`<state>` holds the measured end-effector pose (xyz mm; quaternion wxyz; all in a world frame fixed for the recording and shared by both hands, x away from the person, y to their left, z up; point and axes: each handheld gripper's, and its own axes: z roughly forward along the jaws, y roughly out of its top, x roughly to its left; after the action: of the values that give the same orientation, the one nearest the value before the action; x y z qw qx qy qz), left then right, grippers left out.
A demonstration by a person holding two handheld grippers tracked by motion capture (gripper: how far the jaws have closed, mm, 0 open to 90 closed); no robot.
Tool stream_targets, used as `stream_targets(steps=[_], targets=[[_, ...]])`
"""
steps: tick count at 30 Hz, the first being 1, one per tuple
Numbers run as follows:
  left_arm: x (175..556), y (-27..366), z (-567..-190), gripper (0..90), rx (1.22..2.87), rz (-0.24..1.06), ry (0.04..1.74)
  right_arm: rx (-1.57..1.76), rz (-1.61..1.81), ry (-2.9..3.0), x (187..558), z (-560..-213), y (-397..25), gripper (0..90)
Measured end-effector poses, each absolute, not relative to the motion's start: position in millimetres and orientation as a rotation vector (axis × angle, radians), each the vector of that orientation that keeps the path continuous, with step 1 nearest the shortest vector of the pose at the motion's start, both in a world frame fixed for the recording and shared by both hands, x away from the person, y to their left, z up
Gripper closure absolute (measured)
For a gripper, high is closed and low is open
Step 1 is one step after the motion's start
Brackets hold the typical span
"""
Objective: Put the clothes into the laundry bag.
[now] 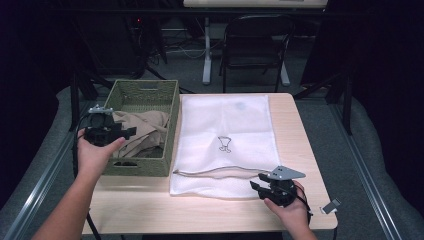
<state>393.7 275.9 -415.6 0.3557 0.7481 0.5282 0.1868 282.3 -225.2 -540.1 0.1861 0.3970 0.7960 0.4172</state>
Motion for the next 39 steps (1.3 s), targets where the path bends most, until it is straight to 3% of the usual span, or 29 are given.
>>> stream_targets(steps=[11,39], targets=[[414.4,278.9,-416.2,34.9,1.955,0.463,1.428,1.122,1.180,2.239,282.6,-540.5,-225.5,55.3],[469.2,270.5,-446.1,34.8,2.029,0.406,1.575,1.124,1.183,2.247,283.9,-541.2,-226.5,55.3]])
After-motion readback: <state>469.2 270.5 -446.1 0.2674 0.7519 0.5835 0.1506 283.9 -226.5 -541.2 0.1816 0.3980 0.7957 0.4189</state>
